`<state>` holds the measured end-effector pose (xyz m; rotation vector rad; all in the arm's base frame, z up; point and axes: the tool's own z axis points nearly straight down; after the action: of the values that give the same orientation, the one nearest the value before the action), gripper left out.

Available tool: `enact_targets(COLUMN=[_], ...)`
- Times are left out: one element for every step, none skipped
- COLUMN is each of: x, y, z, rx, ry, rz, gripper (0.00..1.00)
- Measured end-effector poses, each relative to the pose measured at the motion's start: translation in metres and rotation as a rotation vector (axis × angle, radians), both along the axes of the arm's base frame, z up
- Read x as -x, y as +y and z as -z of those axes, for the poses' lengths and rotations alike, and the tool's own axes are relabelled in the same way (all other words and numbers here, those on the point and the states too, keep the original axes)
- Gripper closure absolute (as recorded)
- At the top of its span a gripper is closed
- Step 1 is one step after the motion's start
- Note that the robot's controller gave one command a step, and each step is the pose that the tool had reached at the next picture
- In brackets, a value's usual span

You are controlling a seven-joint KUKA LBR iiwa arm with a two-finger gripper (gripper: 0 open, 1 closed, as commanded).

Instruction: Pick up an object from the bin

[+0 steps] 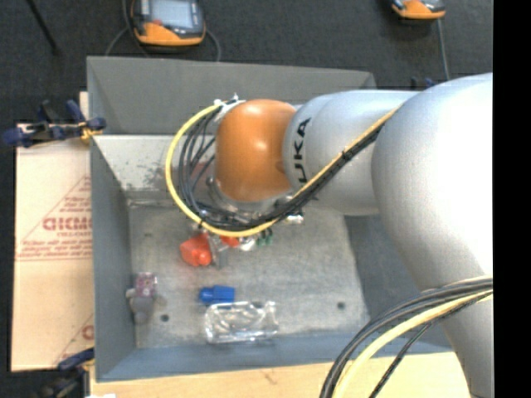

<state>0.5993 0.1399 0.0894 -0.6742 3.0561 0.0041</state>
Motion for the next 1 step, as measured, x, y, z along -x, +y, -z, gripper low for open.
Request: enact_targets(x=[-0.0025], y=[-0.0003], z=[-0.0419], rx=[0.002], ry=[0.0], rz=[0.004], gripper=[1.0])
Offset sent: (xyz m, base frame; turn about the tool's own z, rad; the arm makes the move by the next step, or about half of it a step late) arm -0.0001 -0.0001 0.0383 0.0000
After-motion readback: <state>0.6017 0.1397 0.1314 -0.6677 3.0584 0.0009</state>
